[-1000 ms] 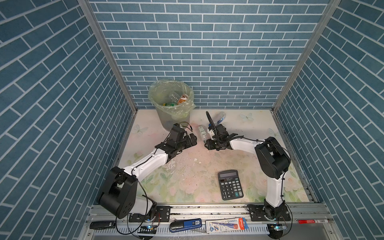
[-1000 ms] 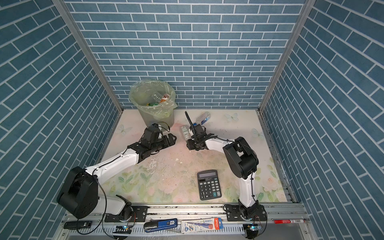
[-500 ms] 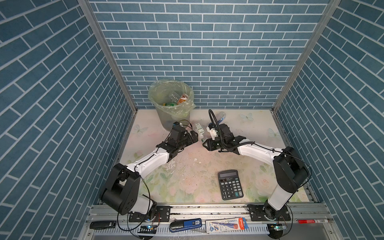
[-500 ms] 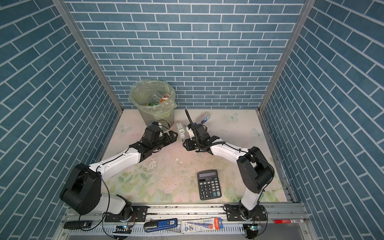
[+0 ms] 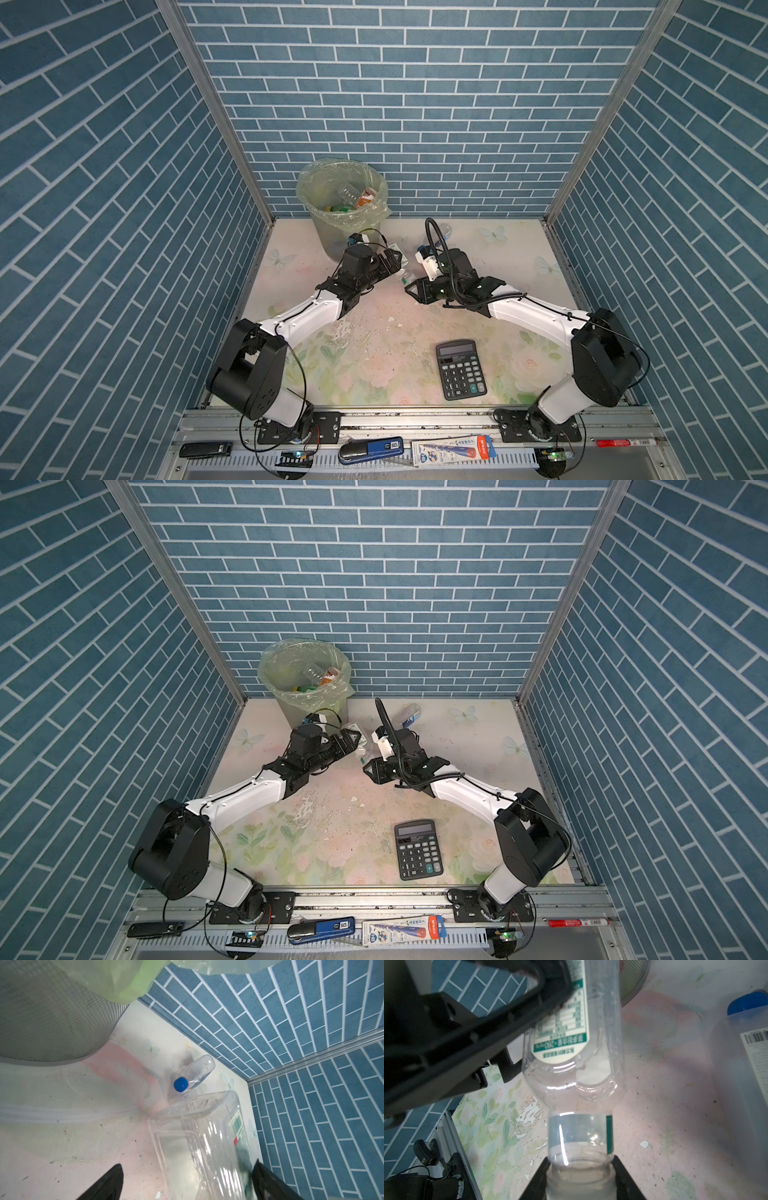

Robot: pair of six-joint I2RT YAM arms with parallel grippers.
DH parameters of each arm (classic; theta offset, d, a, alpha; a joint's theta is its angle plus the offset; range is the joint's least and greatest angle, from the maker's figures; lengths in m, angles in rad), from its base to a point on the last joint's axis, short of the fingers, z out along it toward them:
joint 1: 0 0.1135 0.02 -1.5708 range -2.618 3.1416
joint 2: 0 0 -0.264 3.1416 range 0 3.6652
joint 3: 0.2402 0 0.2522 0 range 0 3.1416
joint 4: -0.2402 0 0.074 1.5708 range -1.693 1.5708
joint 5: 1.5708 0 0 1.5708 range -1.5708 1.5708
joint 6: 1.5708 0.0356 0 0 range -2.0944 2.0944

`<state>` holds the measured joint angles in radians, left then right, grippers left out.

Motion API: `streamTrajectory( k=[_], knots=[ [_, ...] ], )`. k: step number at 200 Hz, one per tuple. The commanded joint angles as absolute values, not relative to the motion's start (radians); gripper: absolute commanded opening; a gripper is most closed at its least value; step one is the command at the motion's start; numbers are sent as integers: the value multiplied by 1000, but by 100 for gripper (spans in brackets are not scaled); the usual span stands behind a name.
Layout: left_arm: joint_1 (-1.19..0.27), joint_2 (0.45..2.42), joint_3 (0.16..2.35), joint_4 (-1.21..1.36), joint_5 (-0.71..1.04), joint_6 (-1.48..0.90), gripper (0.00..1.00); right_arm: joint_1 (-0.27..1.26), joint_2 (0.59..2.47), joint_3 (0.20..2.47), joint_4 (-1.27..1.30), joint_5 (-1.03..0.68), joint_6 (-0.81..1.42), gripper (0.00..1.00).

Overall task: Throw the plastic bottles in the bin
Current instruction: 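Close the left gripper on the small bottle body and open the right gripper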

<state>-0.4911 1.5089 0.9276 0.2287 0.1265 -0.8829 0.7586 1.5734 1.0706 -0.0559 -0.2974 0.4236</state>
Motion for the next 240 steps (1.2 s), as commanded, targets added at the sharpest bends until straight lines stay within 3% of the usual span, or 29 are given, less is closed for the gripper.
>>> streamTrajectory(
  k=[1,84,129,162,207,240],
  knots=[
    [-501,1531,951,308,146,-903,94,767,1533,1038,2,-339,448,34],
    [-533,1507,921,372,120,-918,71,767,1538,1044,25,-355,460,34],
    [-533,1468,904,349,116,-906,69,767,1557,1051,25,-347,467,34],
    [-533,1458,902,336,117,-891,61,767,1567,1060,24,-347,471,35],
    [-534,1447,928,269,116,-847,56,765,1574,1069,17,-344,471,49],
    [-532,1416,950,190,80,-788,56,766,1562,1080,-9,-332,458,66]
  ],
)
